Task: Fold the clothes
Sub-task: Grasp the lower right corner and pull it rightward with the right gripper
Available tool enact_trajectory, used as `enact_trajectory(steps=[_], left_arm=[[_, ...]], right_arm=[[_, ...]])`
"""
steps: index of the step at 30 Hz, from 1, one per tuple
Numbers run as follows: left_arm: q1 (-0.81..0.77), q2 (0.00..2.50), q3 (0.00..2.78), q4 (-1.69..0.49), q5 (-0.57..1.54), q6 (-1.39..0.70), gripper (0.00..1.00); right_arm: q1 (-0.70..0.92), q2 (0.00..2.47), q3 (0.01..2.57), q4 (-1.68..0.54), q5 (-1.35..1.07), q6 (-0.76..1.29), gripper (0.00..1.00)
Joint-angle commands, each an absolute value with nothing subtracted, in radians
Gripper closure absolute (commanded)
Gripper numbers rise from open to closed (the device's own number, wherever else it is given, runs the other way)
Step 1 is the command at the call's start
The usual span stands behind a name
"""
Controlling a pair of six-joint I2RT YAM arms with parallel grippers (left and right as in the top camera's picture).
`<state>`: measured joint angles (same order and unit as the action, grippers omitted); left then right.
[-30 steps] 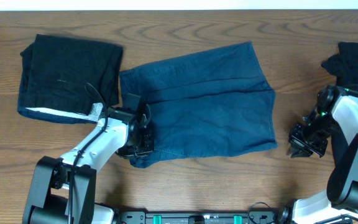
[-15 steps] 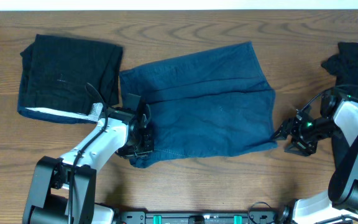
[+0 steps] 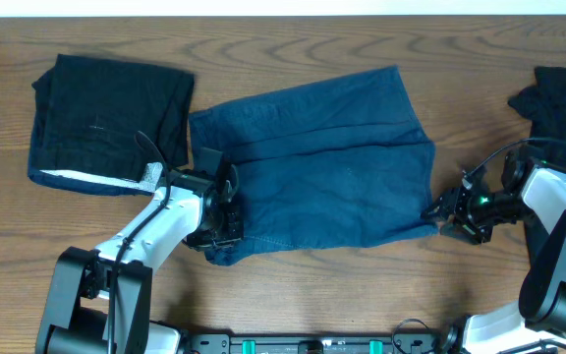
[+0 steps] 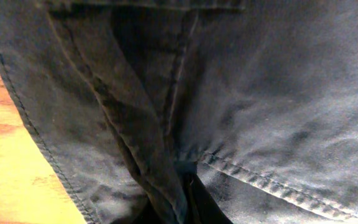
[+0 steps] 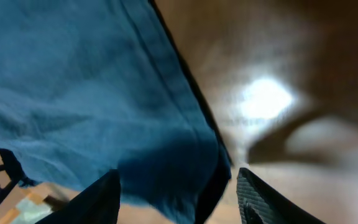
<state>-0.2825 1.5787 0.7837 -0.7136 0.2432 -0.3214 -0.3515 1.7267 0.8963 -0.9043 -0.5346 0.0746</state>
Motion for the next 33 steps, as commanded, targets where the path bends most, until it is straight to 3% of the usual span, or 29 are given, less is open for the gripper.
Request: enact_trajectory(steps=[1, 15, 24, 33], left_arm=[[-0.285, 1.569, 0.78, -0.717, 0.228, -0.331, 0.91], [-0.285, 1.569, 0.78, -0.718, 0.228, -0.331, 0.91], [-0.285, 1.569, 0.78, -0.717, 0.227, -0.331, 0.91], [-0.285, 1.569, 0.78, -0.717, 0.227, -0.331, 0.91]], right_arm=[[-0.36, 1.707, 0.894, -0.889, -0.61, 0.046, 0.42], [-0.36, 1.707, 0.894, -0.86, -0.864, -0.02, 0.5], [-0.358, 1.707, 0.87, -0.912, -0.71, -0.024, 0.52], [-0.357, 1.707, 0.767, -0.817, -0.706, -0.024, 0.53]])
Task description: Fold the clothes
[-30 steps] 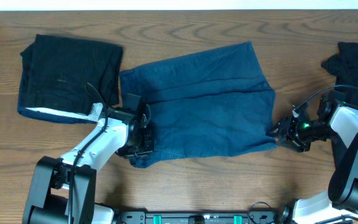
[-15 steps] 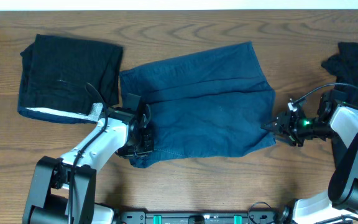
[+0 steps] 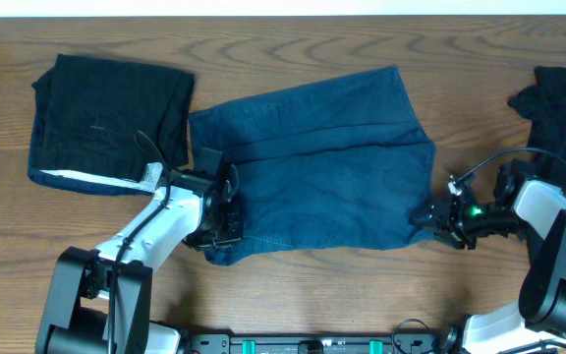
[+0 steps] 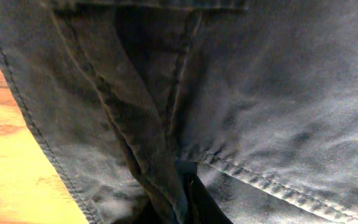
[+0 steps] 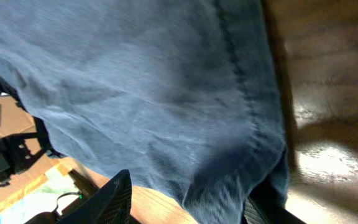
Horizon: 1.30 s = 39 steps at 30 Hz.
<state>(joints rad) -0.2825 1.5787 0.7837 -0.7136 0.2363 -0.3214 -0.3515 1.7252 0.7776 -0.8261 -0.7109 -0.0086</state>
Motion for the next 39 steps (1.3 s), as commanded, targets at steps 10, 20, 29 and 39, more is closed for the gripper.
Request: enact_trajectory(steps=[10, 20, 29, 39], left_arm=[[-0.285, 1.569, 0.78, -0.72, 0.223, -0.331, 0.94], [-0.285, 1.569, 0.78, -0.721, 0.224, -0.331, 0.94], [-0.285, 1.565, 0.782, -0.739, 0.332, -0.331, 0.94], [-0.285, 1.496, 0.78, -0.941, 0.354, -0.331, 0.94]], right_arm=[[-0.39, 1.707, 0.821, -0.886, -0.635, 0.022, 0.99], [-0.489, 1.705, 0.897, -1.058, -0.123, 0.353, 0.99], [-0.496, 1.705, 0.896, -1.01, -0.131, 0.359, 0.99], [-0.496, 1.705, 0.896, -0.986, -0.131, 0.359, 0.99]])
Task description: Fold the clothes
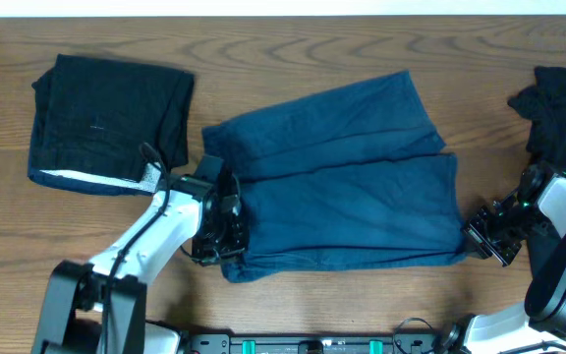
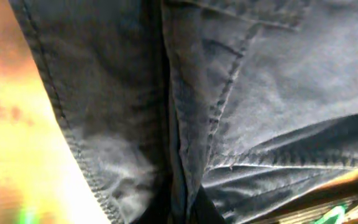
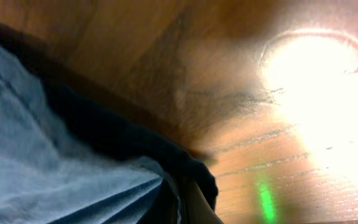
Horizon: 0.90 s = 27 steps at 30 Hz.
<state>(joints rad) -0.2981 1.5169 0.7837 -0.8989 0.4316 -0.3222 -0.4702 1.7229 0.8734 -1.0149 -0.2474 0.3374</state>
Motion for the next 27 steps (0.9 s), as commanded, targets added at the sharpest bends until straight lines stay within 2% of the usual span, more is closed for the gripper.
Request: enact_trajectory(steps=[1, 8, 9, 11, 13, 14, 15, 17, 23, 27], left_arm=[[-0.285, 1.496, 0.773, -0.945, 0.354, -0.331, 0.94], [-0.285, 1.496, 0.68, -0.937, 0.355, -0.336, 0.93], [-0.285, 1.496, 0.669, -0.937, 0.355, -0.336, 0.91], [-0.285, 1.496, 0.649, -0.942, 0.355, -0.336, 0.78], [-0.285, 1.496, 0.64, -0.96, 0.355, -0.336, 0.66], [-0.285, 1.496, 0.641, -0.973, 0.355, -0.335, 0.59], [-0.285, 1.496, 0.641, -0.984, 0.356, -0.336, 0.55], [-0.285, 1.494, 0.654, -1.012, 0.356, -0.335, 0.54], [-0.285, 1.401, 0.834, -1.081, 0.355, -0.364, 0.54], [-0.285, 1.319, 1.0, -1.073, 0.355, -0.373, 0.51]], right_arm=[[-0.496, 1.705, 0.896, -0.982, -0.131, 0.359, 0.99], [-0.496, 1.705, 0.896, -0.939, -0.13, 0.359, 0.99], [-0.496, 1.705, 0.896, -0.933, -0.13, 0.359, 0.99], [-0.496, 1.705, 0.896, -0.921, -0.13, 0.358, 0.98], [-0.496, 1.705, 0.897, -0.915, -0.13, 0.356, 0.9], [-0.496, 1.705, 0.902, -0.915, -0.13, 0.348, 0.84], [-0.496, 1.705, 0.908, -0.916, -0.13, 0.342, 0.71], [-0.496, 1.705, 0.936, -0.93, -0.131, 0.344, 0.55], [-0.48, 1.705, 1.134, -1.044, -0.154, 0.342, 0.52], [-0.403, 1.705, 1.252, -1.107, -0.279, 0.225, 0.52]])
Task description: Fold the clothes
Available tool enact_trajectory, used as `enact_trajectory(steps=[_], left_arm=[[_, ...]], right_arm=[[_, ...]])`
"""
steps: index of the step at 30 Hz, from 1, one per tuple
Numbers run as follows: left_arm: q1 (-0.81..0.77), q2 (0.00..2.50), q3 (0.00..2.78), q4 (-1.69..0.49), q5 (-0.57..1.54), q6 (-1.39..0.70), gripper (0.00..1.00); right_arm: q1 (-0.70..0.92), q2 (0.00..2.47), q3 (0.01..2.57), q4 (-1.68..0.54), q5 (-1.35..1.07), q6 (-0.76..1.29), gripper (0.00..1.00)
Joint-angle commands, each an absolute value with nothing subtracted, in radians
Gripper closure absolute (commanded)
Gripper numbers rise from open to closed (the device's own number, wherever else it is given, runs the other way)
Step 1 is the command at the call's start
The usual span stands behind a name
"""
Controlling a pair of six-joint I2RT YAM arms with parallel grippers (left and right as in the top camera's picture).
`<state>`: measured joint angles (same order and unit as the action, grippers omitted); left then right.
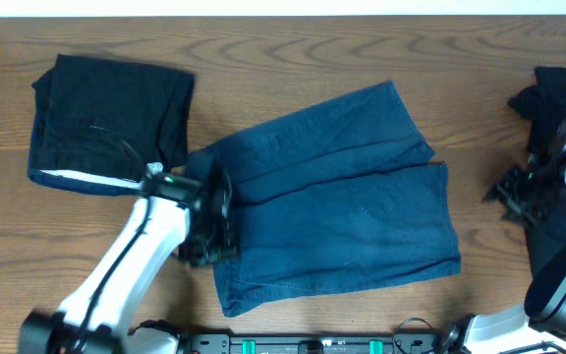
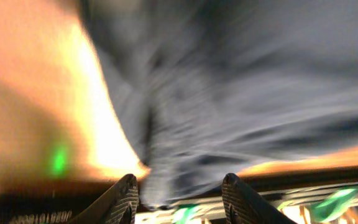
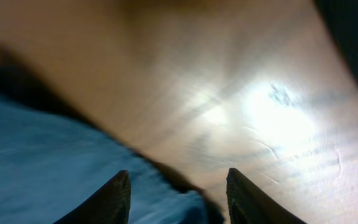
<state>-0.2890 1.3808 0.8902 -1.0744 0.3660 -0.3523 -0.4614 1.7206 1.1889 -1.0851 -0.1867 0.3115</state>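
Observation:
A pair of blue shorts [image 1: 332, 206] lies spread out in the middle of the wooden table [image 1: 293, 44], its waist at the left and its leg hems at the right. My left gripper [image 1: 212, 214] hovers at the shorts' left edge; in the left wrist view this gripper [image 2: 179, 177] is open, with blurred cloth [image 2: 229, 93] beneath it. My right gripper [image 1: 512, 192] stands apart from the shorts, to the right of the hem. The right wrist view shows it [image 3: 178, 172] open over bare wood, with the blue hem [image 3: 55, 168] at the lower left.
A folded dark garment [image 1: 106, 123] lies at the back left, close to my left arm. A heap of dark clothes [image 1: 563, 98] sits at the right edge beside my right arm. The table's front edge runs just below the shorts.
Both grippers were shut on the shorts' lower corners and are now open and off the cloth. The right gripper has drawn away to the right. The shorts lie flatter, reaching nearer the front edge.
First my left gripper was shut on the shorts' left lower edge while the right stood open at the right lower corner. Then the right had its jaws around that corner. Later both held the shorts, shifted to the right. Now the shorts lie released and spread out.

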Motion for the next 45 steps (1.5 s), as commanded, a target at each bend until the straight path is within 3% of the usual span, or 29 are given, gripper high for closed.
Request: enact_trajectory(steps=[1, 4, 6, 9, 18, 34, 45], left_arm=[[-0.285, 1.303, 1.041, -1.061, 0.355, -0.373, 0.49], [-0.285, 1.288, 1.112, -1.034, 0.35, -0.372, 0.5], [-0.285, 1.292, 1.114, -1.003, 0.307, -0.377, 0.76], [-0.285, 1.328, 1.106, -0.996, 0.182, -0.427, 0.88], [-0.285, 1.574, 1.103, -0.862, 0.031, -0.432, 0.91], [-0.285, 1.918, 1.103, -0.57, 0.033, -0.443, 0.93], [-0.286, 2.055, 1.103, -0.12, 0.033, -0.394, 0.94]], right_arm=[[-0.376, 1.705, 1.267, -1.115, -0.299, 0.197, 0.52], [-0.283, 1.705, 1.281, -1.11, -0.331, 0.139, 0.56], [-0.214, 1.706, 1.277, -1.084, -0.329, 0.108, 0.69], [-0.126, 1.707, 1.263, -1.022, -0.317, 0.072, 0.84], [0.05, 1.715, 1.184, -0.776, -0.191, 0.072, 0.99], [0.088, 1.862, 0.992, -0.331, -0.154, 0.063, 0.99], [0.025, 1.925, 0.992, -0.135, -0.052, 0.089, 0.99]])
